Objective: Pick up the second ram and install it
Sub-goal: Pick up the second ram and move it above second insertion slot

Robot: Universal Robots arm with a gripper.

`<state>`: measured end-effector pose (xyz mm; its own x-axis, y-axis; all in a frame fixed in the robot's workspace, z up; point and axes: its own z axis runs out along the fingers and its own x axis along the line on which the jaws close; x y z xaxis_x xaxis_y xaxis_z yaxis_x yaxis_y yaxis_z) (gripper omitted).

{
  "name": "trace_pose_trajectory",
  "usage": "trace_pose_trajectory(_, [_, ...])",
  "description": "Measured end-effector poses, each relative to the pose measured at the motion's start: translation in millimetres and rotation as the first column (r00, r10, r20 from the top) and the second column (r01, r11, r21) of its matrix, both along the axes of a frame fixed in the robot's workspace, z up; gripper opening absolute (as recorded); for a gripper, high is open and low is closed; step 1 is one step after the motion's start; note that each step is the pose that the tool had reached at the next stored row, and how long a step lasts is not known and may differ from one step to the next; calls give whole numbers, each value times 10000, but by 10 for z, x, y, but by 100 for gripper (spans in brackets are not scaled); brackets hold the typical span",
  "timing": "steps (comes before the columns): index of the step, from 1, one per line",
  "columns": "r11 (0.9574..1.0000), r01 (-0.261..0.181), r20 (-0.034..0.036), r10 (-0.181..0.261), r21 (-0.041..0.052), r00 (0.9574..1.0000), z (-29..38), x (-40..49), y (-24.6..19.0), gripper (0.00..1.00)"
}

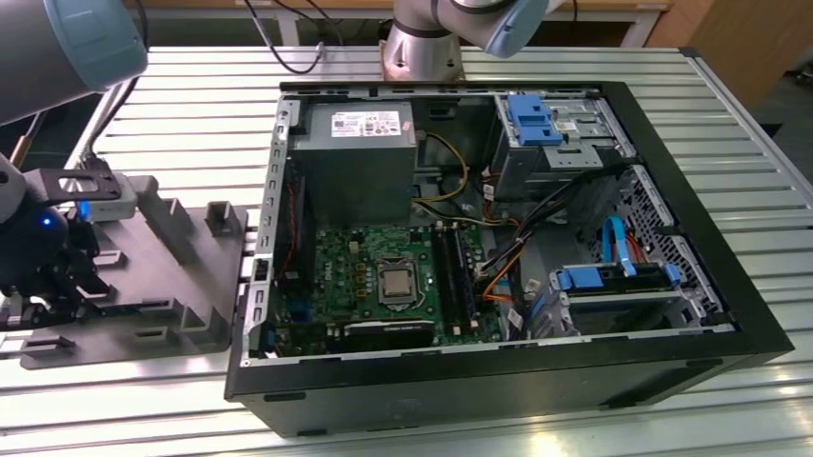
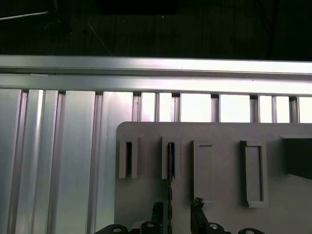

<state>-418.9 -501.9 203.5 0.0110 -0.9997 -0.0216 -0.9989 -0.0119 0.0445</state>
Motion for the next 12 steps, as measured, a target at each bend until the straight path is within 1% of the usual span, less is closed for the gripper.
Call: trace_pose_trajectory(12, [10000,-22,0,22,-4,10000,-39,0,-24,36])
